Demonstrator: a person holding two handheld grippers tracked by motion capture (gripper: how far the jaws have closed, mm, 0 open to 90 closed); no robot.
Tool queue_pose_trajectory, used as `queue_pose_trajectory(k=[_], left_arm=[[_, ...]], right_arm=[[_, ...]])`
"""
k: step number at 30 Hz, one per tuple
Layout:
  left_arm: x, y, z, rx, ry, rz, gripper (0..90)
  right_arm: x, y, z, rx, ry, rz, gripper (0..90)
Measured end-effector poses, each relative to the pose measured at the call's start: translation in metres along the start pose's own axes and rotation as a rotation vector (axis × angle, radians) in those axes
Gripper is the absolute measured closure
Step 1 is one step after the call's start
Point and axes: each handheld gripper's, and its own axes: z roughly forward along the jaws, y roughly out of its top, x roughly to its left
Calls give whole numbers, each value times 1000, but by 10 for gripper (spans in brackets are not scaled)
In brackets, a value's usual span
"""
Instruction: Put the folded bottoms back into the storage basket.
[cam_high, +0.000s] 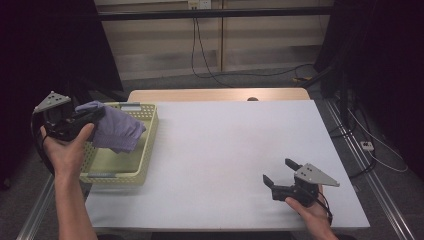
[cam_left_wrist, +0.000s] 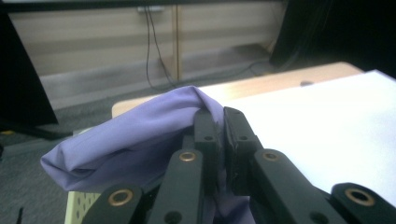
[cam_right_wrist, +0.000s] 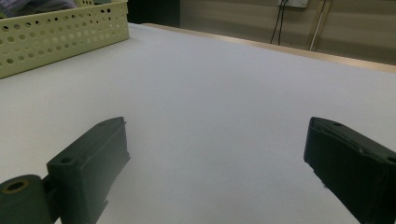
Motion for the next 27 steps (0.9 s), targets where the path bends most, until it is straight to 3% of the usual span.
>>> queue_pose_trajectory(k=[8,13,20,23,27], left_arm=[[8,-10,15,71,-4,-17,856],[9,-13,17,130,-39,-14,855],[9,-14,16,151,-90,-16,853],[11,-17,21,174,-89,-23,852],[16,-22,26,210,-54,-46,850]], right_arm=[[0,0,0,0,1,0,61],[0,0,0,0,-1,0,61],[0,0,-1,1,-2,0,61],[0,0,0,0,0,0,61],[0,0,-1,0,-1,1,61]])
